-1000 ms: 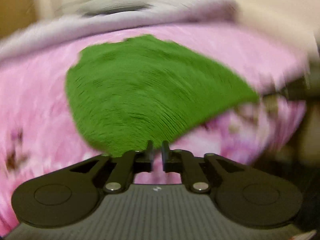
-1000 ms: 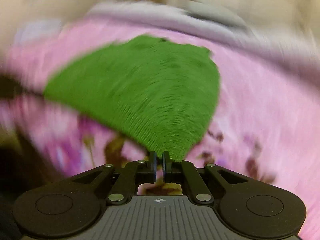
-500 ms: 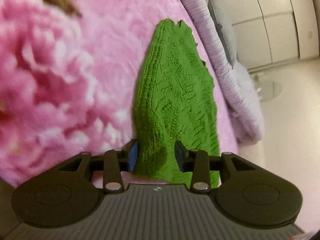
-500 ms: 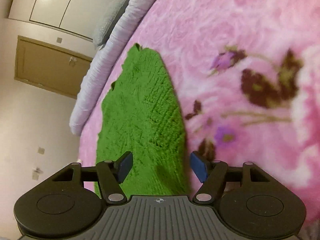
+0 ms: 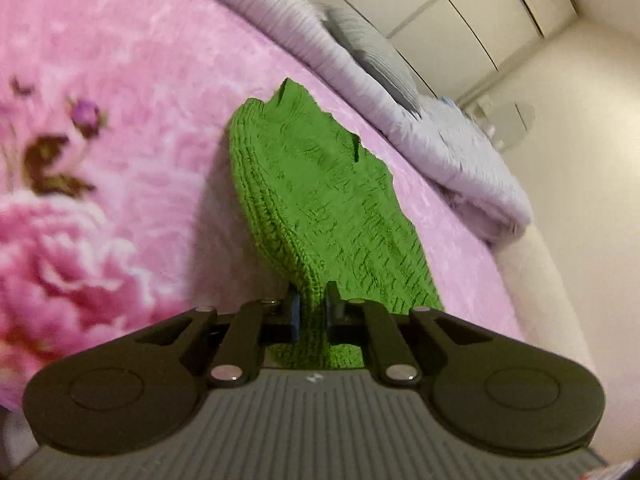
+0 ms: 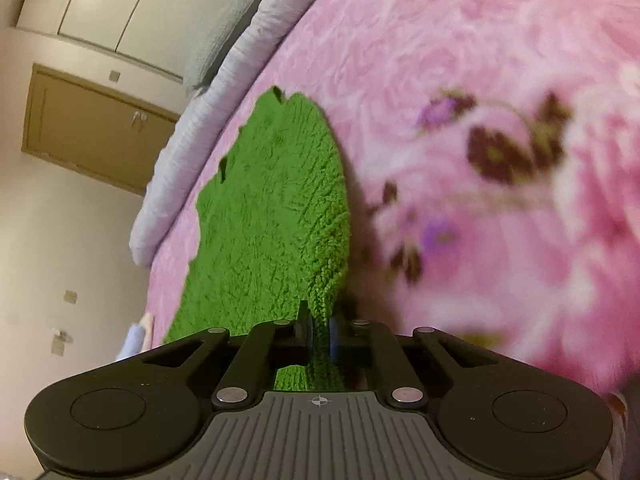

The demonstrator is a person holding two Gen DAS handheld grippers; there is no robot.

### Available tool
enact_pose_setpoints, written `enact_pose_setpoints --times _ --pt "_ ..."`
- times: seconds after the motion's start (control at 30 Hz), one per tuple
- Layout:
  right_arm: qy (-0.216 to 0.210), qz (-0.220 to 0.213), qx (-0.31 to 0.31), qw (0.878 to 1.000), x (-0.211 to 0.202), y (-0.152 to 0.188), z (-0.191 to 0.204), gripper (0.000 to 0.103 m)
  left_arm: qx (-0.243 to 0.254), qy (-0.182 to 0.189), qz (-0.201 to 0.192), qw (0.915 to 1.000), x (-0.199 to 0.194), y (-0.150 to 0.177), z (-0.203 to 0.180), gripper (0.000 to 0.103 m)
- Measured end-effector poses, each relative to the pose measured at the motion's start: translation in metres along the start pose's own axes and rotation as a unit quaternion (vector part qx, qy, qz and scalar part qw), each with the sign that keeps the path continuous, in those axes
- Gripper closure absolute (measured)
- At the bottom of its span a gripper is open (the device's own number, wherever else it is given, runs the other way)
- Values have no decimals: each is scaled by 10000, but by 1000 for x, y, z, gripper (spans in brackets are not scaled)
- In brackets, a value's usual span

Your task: Fold clothes

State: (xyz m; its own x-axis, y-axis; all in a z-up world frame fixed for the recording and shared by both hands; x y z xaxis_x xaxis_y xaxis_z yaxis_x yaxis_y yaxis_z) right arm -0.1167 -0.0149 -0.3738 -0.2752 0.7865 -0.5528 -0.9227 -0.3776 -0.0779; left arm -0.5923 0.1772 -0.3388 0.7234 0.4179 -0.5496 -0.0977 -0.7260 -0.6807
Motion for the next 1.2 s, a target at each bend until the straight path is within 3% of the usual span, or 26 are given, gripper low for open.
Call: enact_pose_setpoints --times 0.07,0.23,0.33,0.43,0.5,0.63,0.8,0.9,1.0,1.07,1.13,1.2 --pt "193 -14 -191 9996 -4 9 2 97 304 -170 129 9993 -10 11 -5 95" --pt "866 -157 -884 9922 -14 23 14 96 321 -705 793 9938 8 49 14 93" --pt "1266 -243 -1296 9831 -20 32 21 94 682 -988 834 9893 -3 43 6 92" --pt "1710 -678 -2093 9604 -31 39 41 94 1421 -1492 698 9761 -16 24 -10 94" --pt "1722 -905 -2566 9467 -32 39 57 94 1813 -1670 587 9674 -21 9 -20 94" --pt "1363 -775 -3053 9393 -2 35 84 94 2123 -991 672 9698 0 -11 -37 94" --pt "989 -279 -3919 9143 65 38 124 94 2696 -424 945 9574 63 -32 -60 94" --pt "757 -126 -4287 9002 109 32 137 94 2778 -176 996 9553 103 -41 -57 93" --pt "682 145 -4131 9080 158 10 122 94 2947 -184 1179 9481 146 -42 -43 91" --pt "774 280 -3766 9227 174 -13 106 94 2833 -80 1192 9516 156 -47 -26 98" --pt "443 398 -2853 9566 166 -45 93 95 2525 -61 1153 9607 154 -58 -5 101" --pt "218 509 -1950 9792 157 -77 83 94 2193 -77 1090 9695 149 -73 16 101"
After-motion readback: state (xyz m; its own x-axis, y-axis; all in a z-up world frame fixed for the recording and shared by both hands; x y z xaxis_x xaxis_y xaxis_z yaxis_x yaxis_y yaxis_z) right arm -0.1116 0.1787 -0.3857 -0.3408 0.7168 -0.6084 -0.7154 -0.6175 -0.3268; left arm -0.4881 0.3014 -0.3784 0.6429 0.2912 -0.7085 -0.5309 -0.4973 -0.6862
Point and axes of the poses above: each gripper's, at about its wrist camera, not at the fingertips, and x roughly the way its jaws point, z to its left, y to its underside, the point moved 1 cm from there along x, roughly the way its jaws point, and after that the axes turned 14 degrees about x, right-handed, at the moved point
